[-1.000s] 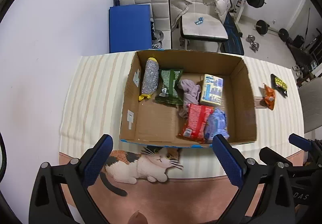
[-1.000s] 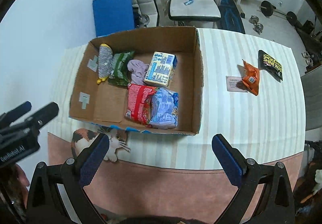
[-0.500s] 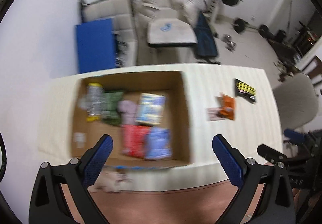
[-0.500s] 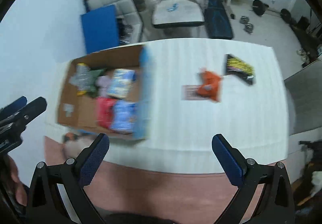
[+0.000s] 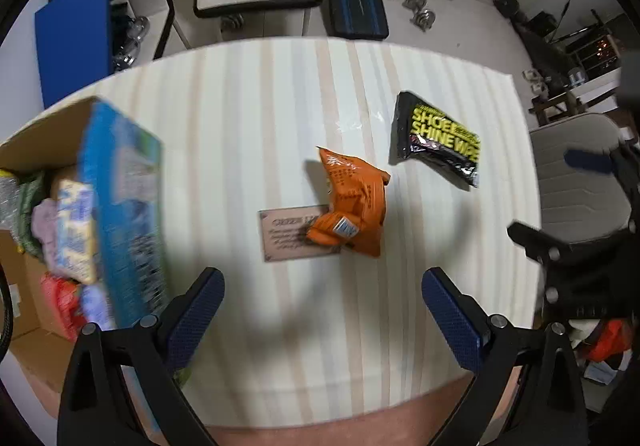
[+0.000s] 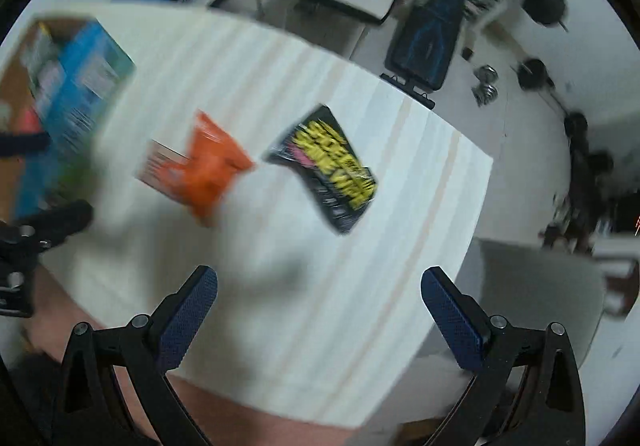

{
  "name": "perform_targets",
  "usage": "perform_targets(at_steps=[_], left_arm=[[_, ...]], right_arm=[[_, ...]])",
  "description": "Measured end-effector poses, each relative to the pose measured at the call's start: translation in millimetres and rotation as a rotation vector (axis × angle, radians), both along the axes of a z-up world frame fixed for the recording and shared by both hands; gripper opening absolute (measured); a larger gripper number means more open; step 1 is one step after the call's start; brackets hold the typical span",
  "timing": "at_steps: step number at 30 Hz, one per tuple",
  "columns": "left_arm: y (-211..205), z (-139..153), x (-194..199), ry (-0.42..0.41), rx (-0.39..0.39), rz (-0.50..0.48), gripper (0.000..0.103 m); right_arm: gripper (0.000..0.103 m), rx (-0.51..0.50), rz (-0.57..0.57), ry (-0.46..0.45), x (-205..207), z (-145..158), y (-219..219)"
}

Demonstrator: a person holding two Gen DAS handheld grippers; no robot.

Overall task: Organize soft objects
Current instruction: 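Grasp the orange snack bag with the left tool while the right tool grasps the black shoe-shine pack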

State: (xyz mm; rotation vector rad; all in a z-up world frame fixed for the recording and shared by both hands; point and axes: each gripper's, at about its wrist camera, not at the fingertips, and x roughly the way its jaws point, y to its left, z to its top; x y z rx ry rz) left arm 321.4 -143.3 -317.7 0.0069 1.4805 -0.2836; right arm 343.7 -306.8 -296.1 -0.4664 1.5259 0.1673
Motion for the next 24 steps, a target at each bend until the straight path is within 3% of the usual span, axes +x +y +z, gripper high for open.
perform_targets(at_steps=[7, 13, 20, 22, 24], left_arm=[[-27.4, -54.6, 17.5, 0.065, 0.027, -0.031, 0.101], [-37.8, -84.9, 23.4, 0.089, 0.053, -0.056, 0.101], [-35.4, -98.0, 31.7, 0.112, 0.039, -0.043, 0.101], [-36.8, -97.8, 31.8, 0.106, 0.043, -0.055, 0.101], [-38.2, -96.8, 31.4, 0.102, 0.046, -0.067, 0.101]], right_arm=[[0.103, -0.021, 0.105, 0.101, 52.4, -78.0, -7.0], [0.103, -0.012, 0.176, 0.169, 82.2, -121.2, -2.2], [0.102, 0.064, 0.142, 0.203, 102.5, -133.5, -8.8], [0.098, 0.064, 0.108, 0.194, 104.1, -129.1, -11.1], [0.086, 0.075, 0.045, 0.193, 103.1, -125.2, -16.4]])
